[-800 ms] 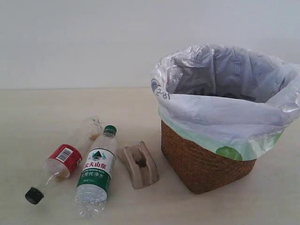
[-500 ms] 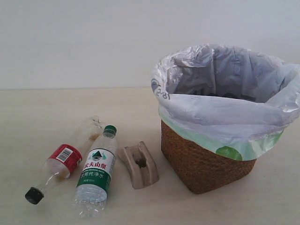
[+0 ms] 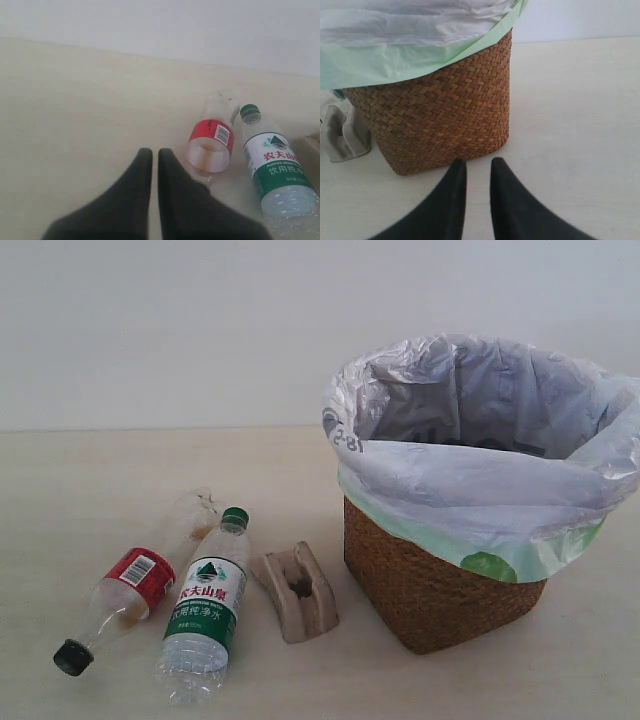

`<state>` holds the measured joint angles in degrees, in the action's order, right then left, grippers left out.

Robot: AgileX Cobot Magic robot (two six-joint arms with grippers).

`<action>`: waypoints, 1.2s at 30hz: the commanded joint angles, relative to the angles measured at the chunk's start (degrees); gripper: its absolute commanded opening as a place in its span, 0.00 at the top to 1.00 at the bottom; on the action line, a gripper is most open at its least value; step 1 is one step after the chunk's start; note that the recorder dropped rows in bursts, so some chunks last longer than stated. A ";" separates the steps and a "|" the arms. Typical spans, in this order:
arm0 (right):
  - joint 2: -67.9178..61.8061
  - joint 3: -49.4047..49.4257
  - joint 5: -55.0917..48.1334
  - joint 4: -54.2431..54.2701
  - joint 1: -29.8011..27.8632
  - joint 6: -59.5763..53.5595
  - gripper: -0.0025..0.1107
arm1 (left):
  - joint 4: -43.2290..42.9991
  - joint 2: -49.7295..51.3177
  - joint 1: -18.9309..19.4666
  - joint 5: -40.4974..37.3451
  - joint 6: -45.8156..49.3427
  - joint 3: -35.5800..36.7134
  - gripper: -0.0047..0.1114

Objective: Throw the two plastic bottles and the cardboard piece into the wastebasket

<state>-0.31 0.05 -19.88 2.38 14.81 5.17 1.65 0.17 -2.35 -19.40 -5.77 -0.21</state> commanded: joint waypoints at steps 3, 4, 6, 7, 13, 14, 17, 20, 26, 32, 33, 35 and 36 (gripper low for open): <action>0.31 -0.05 0.23 -0.02 0.08 0.07 0.86 | 0.54 -0.17 0.14 -0.01 0.28 0.21 0.93; 0.31 -0.05 0.23 -0.02 0.08 0.07 0.86 | 1.35 -0.17 0.14 -0.01 -0.93 0.21 0.93; 0.31 -0.05 0.23 -0.02 0.08 0.07 0.86 | 5.76 -0.17 0.14 -0.01 -4.68 0.21 0.93; 0.31 -0.05 0.23 -0.02 0.08 0.07 0.86 | 8.36 -0.17 0.14 -0.01 -7.42 0.21 0.93; 0.31 -0.05 0.23 -0.02 0.08 0.07 0.86 | 23.36 -0.17 0.14 3.27 -12.23 0.21 0.93; 0.31 -0.05 0.23 -0.02 0.08 0.07 0.86 | 23.36 -0.17 0.14 4.63 -12.23 0.21 0.93; 0.31 -0.05 0.23 -0.02 0.08 0.07 0.86 | 30.72 -0.17 0.14 5.72 -12.90 0.21 0.93; 0.31 -0.05 0.23 -0.02 0.08 0.07 0.86 | 40.61 -0.17 0.14 7.70 -12.62 0.21 0.93; 0.31 -0.05 0.23 -0.02 0.08 0.07 0.86 | 41.42 -0.17 0.14 15.10 -12.62 0.21 0.93; 0.31 -0.05 0.23 -0.02 0.08 0.07 0.86 | 41.20 -0.17 0.14 14.27 -12.62 0.21 0.93; 0.31 -0.05 0.23 -0.02 0.08 0.07 0.86 | 41.20 -0.17 0.14 14.83 -12.62 0.21 0.93; 0.31 -0.05 0.23 -0.02 0.08 0.07 0.86 | 41.43 -0.17 0.14 15.08 -12.73 0.21 0.93; 0.31 -0.05 0.23 -0.02 0.08 0.07 0.86 | 41.43 -0.17 0.14 15.08 -12.73 0.21 0.93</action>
<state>-0.31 0.05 -19.88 2.38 14.81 5.17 42.43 0.17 -2.35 -5.35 -18.32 -0.21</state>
